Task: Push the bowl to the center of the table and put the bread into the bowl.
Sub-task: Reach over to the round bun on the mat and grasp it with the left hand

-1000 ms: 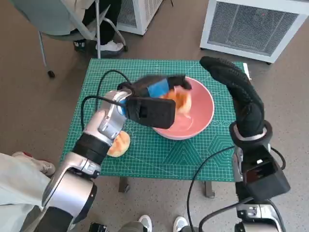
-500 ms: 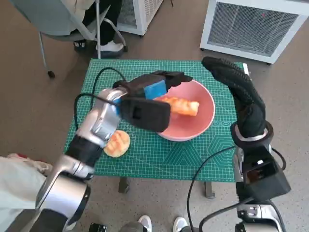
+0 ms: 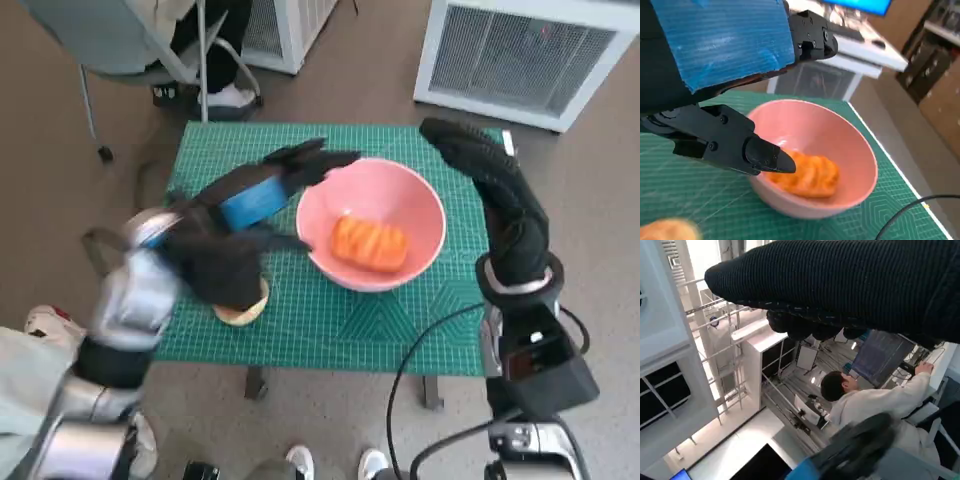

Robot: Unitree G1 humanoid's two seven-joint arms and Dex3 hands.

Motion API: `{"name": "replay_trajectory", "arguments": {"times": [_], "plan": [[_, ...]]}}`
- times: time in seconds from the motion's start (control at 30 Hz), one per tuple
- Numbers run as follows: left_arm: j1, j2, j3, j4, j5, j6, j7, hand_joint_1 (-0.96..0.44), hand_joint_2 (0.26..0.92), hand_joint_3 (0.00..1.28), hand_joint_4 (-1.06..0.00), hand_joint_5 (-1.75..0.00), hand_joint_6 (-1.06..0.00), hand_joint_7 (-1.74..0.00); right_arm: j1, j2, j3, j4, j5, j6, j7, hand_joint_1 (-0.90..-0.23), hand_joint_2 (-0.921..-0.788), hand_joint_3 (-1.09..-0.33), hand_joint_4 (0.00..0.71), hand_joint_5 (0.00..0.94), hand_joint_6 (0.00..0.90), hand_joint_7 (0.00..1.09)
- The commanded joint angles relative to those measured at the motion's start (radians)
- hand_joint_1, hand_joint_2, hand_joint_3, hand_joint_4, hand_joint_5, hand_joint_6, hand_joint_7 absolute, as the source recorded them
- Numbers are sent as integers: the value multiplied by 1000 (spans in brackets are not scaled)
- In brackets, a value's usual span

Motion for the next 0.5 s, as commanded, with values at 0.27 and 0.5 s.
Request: {"name": "replay_trajectory", "arguments": {"times": [0.27, 0.5], "plan": [[175, 116, 47, -102, 13, 21, -6, -185, 873, 3, -96, -11, -246, -55, 19, 18, 4, 16, -5, 7, -4, -556, -921, -817, 114, 450, -1, 763], [219, 141, 34, -114, 43, 44, -8, -192, 871, 1, -106, -8, -247, -42, 13, 27, 8, 28, -3, 8, 0, -559, -921, -819, 115, 447, -1, 764]]}}
